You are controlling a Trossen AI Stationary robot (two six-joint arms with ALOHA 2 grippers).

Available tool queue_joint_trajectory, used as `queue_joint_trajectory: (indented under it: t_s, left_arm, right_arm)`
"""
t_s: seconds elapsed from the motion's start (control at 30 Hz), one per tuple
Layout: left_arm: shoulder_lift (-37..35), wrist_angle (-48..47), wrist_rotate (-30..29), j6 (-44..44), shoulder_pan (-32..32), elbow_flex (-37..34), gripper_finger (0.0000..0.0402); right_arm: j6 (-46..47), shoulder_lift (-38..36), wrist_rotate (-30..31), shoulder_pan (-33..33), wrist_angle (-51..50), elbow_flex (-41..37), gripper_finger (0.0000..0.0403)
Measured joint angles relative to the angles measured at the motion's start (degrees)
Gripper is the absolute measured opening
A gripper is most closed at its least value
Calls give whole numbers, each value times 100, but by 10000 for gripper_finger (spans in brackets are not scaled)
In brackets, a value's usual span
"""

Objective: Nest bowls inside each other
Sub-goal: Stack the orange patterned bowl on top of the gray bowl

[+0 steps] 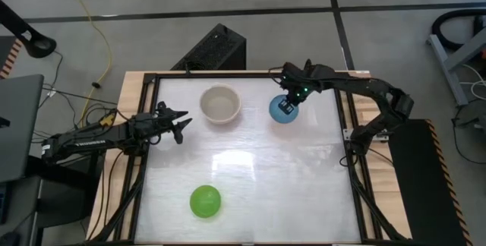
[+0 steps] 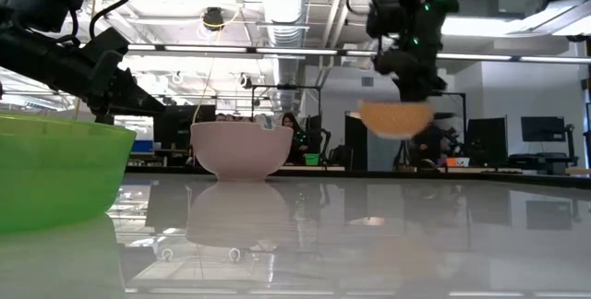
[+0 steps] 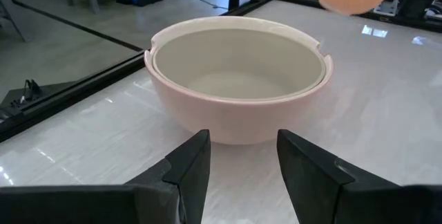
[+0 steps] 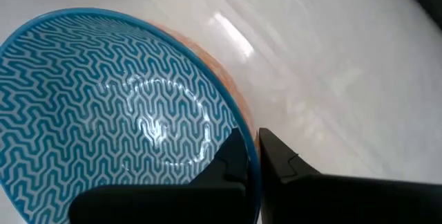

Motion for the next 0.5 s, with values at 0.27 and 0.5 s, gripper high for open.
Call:
queue_joint_trajectory:
  t_s: [0.27,0.5]
  left_arm:
    - [0,0,0,0,0,2,158]
    - [0,0,-2,0,0,2,158]
  right_arm:
    - [163,251,-7,412,128,1043,17]
    - [10,1317,-137,621,286,2388,17]
